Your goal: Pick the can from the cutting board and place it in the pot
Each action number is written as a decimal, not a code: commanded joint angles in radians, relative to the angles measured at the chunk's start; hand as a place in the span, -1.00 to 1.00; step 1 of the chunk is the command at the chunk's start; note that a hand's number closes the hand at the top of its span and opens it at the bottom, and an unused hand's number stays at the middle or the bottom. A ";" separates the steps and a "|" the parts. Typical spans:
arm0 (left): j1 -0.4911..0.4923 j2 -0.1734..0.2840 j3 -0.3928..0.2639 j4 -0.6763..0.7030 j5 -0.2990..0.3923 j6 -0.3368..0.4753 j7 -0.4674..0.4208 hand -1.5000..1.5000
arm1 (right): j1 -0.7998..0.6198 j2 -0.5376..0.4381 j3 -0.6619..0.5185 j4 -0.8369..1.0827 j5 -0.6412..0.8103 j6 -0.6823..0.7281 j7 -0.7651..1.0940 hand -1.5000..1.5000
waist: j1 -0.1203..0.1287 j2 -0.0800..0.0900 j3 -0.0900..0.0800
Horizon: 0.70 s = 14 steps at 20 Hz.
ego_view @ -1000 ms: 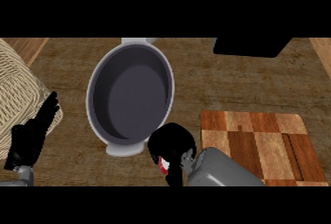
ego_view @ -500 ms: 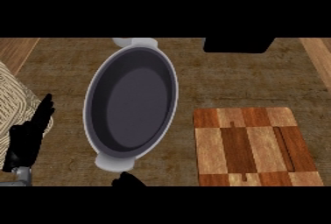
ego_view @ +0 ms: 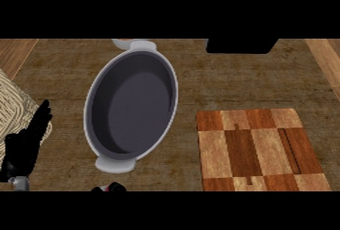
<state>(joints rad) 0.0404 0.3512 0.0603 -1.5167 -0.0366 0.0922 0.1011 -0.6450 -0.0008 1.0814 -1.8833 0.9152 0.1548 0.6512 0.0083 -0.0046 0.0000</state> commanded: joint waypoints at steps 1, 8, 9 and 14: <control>-0.012 -0.032 -0.019 -0.003 -0.023 0.020 0.018 0.00 | -0.038 0.001 -0.111 -0.063 -0.076 -0.046 0.016 1.00 | 0.000 0.004 0.000; 0.016 -0.005 0.024 -0.020 -0.010 -0.021 -0.004 0.00 | -0.182 0.001 -0.271 0.104 -0.225 -0.174 -0.047 1.00 | 0.010 0.005 -0.001; -0.061 -0.006 0.022 0.010 -0.016 -0.019 0.018 0.00 | -0.130 0.001 -0.281 0.192 -0.205 -0.239 -0.158 1.00 | 0.004 0.008 0.000; 0.045 -0.044 -0.014 -0.073 -0.036 -0.018 0.019 0.00 | -0.334 0.001 -0.392 0.350 -0.344 -0.253 -0.178 1.00 | 0.016 0.005 -0.001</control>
<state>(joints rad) 0.0305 0.3251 0.0598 -1.5469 -0.0617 0.0764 0.1261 -0.8824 -0.0001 0.7735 -1.6499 0.6460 -0.0739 0.5313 0.0196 0.0010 -0.0004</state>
